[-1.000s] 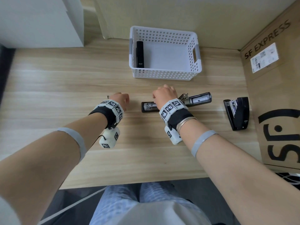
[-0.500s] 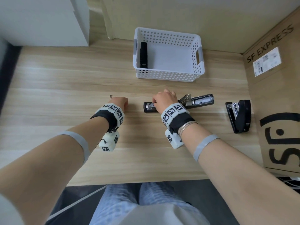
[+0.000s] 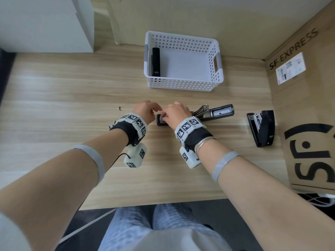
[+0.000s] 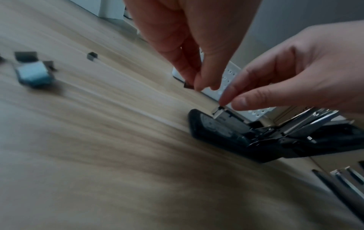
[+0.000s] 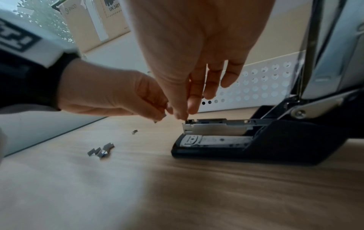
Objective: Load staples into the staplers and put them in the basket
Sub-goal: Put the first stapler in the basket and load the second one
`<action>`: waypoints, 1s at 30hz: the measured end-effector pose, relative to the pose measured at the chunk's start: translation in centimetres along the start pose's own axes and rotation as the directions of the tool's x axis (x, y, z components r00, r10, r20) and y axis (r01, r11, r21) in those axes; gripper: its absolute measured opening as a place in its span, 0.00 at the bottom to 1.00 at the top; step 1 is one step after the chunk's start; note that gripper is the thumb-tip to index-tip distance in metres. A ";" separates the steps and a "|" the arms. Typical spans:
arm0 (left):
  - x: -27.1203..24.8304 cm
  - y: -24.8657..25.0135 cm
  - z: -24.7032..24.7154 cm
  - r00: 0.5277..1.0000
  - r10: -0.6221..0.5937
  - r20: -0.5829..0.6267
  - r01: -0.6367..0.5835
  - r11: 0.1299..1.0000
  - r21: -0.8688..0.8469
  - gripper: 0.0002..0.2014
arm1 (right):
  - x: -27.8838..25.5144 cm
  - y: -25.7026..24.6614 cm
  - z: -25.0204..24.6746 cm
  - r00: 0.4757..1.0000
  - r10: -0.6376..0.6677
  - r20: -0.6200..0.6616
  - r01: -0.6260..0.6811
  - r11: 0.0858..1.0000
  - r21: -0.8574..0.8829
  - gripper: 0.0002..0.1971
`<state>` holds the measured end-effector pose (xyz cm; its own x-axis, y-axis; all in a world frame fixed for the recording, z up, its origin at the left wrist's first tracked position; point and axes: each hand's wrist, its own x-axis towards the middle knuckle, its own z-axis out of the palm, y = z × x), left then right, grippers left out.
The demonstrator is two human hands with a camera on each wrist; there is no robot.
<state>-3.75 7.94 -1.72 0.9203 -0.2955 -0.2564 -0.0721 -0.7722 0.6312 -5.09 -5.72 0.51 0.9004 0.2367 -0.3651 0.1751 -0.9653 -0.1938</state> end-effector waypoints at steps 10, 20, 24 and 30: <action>1.2 1.1 0.5 0.990 0.057 -0.127 -0.092 0.954 -0.287 0.13 | 0.8 0.4 0.0 0.983 0.181 0.030 -0.176 0.888 0.424 0.12; 1.4 1.5 0.6 0.996 0.048 -0.071 -0.068 0.949 -0.307 0.14 | 0.3 1.2 -0.8 0.981 0.190 0.041 -0.178 0.794 0.581 0.12; 1.5 1.5 0.9 0.998 0.023 -0.055 -0.035 0.972 -0.232 0.17 | 0.5 1.7 -1.0 0.986 0.164 0.042 -0.165 0.880 0.445 0.10; 1.0 1.1 2.0 0.999 -0.043 0.020 0.043 0.998 -0.038 0.10 | 0.5 2.3 0.1 0.996 0.090 0.028 -0.089 0.996 -0.019 0.09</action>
<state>-3.66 5.67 -2.76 0.9148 -0.2734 -0.2975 -0.0177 -0.7627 0.6466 -4.24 -7.84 -0.19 0.9011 0.1521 -0.4060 0.1017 -0.9844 -0.1432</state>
